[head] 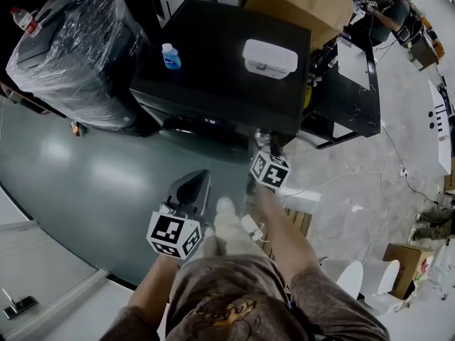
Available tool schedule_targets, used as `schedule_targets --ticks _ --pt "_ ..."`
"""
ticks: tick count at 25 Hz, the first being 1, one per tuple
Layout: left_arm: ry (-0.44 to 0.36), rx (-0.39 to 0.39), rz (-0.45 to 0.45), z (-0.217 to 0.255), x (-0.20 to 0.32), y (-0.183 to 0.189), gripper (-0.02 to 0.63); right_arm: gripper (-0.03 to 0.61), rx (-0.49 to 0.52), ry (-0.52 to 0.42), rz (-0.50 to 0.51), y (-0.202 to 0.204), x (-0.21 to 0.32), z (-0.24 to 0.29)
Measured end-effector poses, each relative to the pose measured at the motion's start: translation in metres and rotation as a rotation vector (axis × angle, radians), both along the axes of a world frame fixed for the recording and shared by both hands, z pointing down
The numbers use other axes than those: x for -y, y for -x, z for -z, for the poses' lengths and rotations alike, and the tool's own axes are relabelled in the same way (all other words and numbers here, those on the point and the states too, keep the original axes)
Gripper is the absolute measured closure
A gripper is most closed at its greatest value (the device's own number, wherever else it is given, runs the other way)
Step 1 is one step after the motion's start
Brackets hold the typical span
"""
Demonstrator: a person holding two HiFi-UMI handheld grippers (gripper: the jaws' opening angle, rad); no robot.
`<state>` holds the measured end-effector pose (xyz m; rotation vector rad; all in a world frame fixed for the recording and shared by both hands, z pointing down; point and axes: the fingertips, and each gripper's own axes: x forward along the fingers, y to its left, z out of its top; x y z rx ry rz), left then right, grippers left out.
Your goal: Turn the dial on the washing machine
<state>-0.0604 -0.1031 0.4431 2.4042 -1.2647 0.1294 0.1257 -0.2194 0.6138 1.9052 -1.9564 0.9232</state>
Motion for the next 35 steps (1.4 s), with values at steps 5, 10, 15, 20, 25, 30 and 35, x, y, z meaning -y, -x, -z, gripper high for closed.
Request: schedule_targets --ticks 5,10,15,20,25,30,35 --pt "0.008 -0.001 0.003 -0.002 0.005 -0.002 0.618 0.293 0.007 0.009 -0.017 -0.002 0.005 -0.003" --pt "0.015 0.0 0.006 -0.003 0.007 -0.004 0.618 0.307 0.018 0.023 -0.018 -0.003 0.006 -0.006" --pt "0.021 0.0 0.006 -0.006 0.008 -0.006 0.618 0.31 0.067 0.023 -0.021 -0.002 0.007 -0.006" --pt "0.026 0.001 0.0 -0.008 0.007 -0.009 0.618 0.31 0.198 0.011 -0.039 -0.004 0.007 -0.003" --pt "0.031 0.001 -0.004 -0.01 0.006 -0.009 0.618 0.311 0.334 -0.001 -0.043 -0.004 0.008 -0.003" --pt "0.032 0.001 -0.014 -0.01 0.004 -0.011 0.618 0.311 0.466 -0.011 -0.056 -0.005 0.007 -0.003" --pt "0.033 0.005 -0.027 -0.011 0.003 -0.013 0.618 0.311 0.594 -0.031 -0.056 -0.006 0.007 -0.004"
